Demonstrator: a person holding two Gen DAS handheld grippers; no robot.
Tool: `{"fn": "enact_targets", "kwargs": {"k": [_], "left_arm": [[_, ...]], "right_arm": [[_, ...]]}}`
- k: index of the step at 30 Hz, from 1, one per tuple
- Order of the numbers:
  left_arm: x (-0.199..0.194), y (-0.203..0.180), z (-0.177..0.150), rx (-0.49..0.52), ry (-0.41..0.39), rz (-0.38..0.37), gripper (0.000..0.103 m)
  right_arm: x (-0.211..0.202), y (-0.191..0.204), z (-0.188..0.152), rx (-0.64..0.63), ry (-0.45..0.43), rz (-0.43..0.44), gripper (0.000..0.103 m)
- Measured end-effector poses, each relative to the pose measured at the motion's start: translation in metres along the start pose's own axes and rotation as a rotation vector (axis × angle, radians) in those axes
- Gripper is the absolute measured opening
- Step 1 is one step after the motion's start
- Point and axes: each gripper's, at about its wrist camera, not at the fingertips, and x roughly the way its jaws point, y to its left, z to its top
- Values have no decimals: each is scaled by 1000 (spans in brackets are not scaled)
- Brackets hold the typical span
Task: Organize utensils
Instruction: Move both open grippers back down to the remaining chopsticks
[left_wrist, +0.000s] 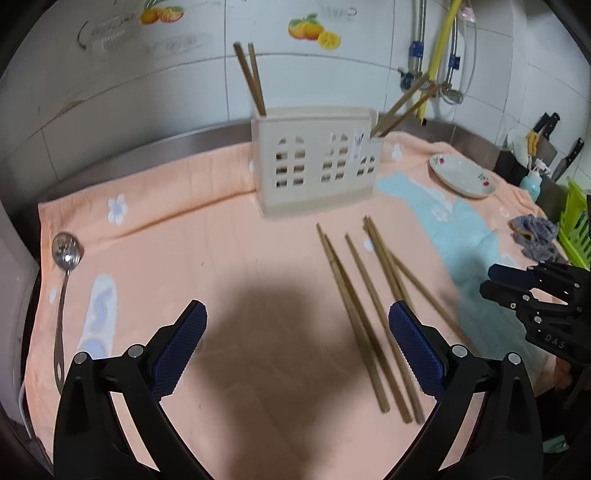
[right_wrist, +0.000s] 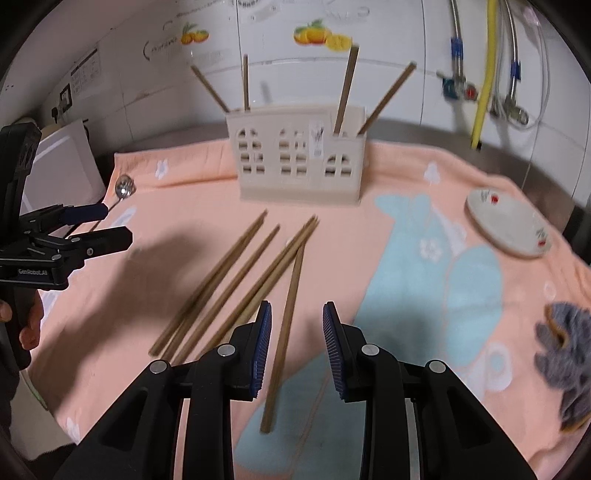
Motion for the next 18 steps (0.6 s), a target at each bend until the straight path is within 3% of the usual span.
{"fn": "enact_targets", "kwargs": {"k": [18], "left_arm": [[12, -6, -31, -28, 53, 39, 98]], "right_arm": [[28, 6, -31, 27, 88, 26, 25]]}}
